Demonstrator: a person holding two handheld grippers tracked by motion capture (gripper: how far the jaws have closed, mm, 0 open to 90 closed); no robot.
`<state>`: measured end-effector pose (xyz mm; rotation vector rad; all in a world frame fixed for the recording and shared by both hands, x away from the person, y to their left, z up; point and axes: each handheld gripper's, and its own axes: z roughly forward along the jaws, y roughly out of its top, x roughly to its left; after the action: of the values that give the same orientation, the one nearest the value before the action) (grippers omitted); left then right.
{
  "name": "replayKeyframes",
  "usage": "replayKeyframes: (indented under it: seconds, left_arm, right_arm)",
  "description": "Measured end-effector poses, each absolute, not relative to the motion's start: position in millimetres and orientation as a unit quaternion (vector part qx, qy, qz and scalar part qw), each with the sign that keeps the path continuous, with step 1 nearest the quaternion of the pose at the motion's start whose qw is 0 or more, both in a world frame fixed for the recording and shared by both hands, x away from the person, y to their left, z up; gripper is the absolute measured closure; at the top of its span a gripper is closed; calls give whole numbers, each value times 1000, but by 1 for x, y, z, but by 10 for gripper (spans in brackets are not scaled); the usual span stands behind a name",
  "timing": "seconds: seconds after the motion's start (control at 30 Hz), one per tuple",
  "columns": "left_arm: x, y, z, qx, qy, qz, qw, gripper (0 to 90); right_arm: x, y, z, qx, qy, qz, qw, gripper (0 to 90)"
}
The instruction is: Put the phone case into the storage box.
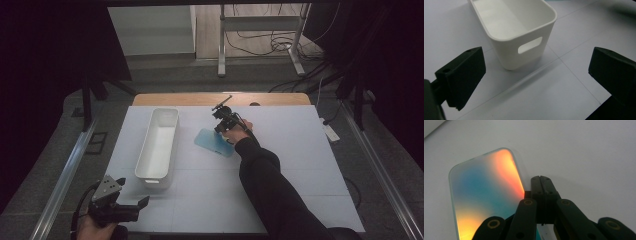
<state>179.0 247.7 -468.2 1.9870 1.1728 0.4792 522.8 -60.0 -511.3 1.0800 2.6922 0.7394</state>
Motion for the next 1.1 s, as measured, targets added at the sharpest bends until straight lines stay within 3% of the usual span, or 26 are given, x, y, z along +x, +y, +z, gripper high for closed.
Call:
replayKeyframes:
  seconds: [1.1]
  left_arm:
    - [179,245,-468,784,456,192,375,22]
  right_arm:
    - [480,-22,-513,296,921,251,33,891]
